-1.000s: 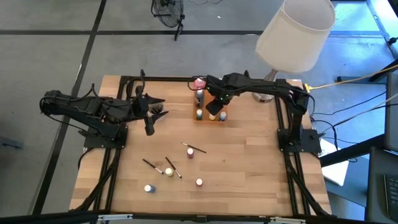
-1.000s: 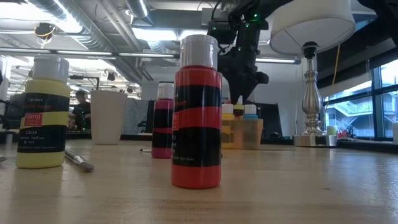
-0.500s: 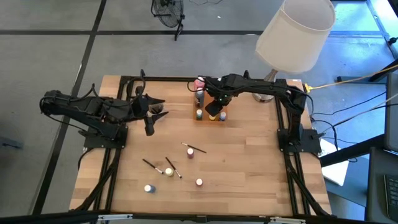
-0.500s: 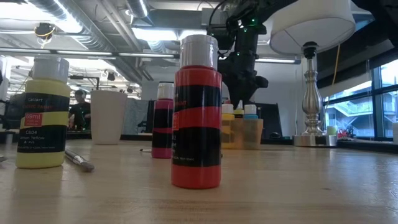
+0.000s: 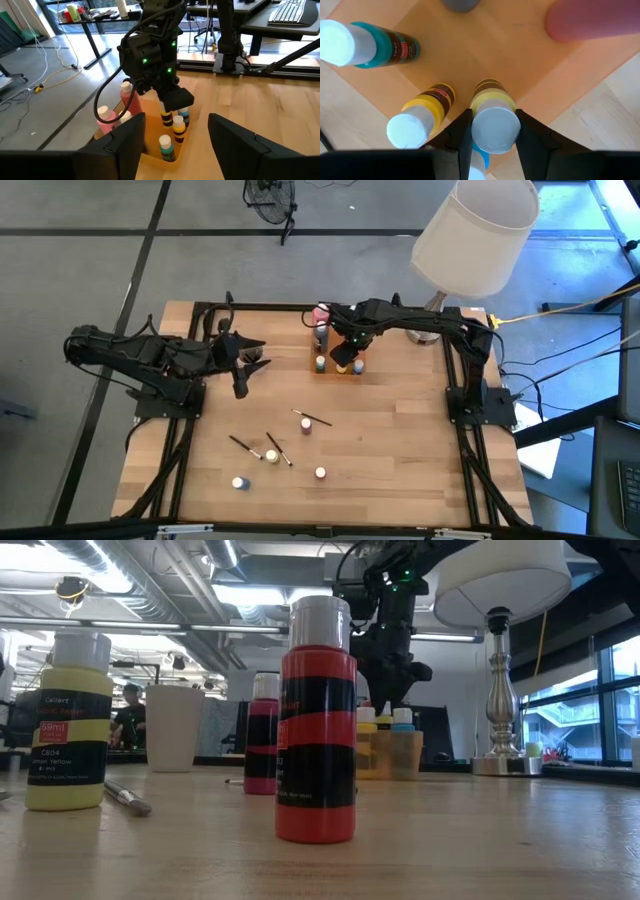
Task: Pick & Place Paint Supplies
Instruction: Put the top small light yellow paint bottle into the orange bin
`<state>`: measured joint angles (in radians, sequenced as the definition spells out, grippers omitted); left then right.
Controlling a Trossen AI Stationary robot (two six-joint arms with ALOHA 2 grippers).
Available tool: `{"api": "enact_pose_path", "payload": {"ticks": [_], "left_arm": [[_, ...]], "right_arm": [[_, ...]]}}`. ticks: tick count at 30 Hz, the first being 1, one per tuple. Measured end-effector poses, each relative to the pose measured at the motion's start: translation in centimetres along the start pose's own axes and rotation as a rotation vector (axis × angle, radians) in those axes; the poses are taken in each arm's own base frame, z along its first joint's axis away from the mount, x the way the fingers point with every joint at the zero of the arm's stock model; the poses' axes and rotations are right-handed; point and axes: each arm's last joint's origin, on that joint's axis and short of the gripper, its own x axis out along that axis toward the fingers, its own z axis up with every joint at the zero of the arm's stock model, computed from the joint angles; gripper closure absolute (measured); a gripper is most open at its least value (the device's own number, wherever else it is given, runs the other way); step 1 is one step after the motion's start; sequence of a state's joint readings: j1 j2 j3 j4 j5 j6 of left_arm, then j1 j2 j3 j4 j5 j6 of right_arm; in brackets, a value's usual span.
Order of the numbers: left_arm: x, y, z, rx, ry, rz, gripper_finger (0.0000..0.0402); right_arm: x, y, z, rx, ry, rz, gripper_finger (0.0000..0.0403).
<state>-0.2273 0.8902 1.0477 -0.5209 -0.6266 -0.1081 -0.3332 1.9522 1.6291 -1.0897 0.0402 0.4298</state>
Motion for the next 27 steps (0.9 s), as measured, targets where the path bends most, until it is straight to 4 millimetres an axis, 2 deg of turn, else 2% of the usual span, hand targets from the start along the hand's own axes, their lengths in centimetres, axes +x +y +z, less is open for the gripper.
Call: {"api": "enact_pose_path", "payload": {"ticks": [5,13,22,27], "left_arm": [[0.0,0.0,0.0,-0.011,0.000,0.000,0.0190],[0.0,0.0,0.0,-0.013,0.000,0.000,0.0189],[0.0,0.0,0.0,-0.012,0.000,0.000,0.0187],[0.0,0.0,0.0,-0.010,0.000,0.000,0.0190]], "right_arm": [[0.0,0.0,0.0,0.000,-0.001,0.001,0.0283],[2.0,-0.2,-0.7,0.009,0.011,0.021,0.0282],[2.2,-0.2,-0.7,0.010,0.002,0.037,0.0281],[2.3,-0.1,-0.7,0.004,0.002,0.040,0.0257]]}}
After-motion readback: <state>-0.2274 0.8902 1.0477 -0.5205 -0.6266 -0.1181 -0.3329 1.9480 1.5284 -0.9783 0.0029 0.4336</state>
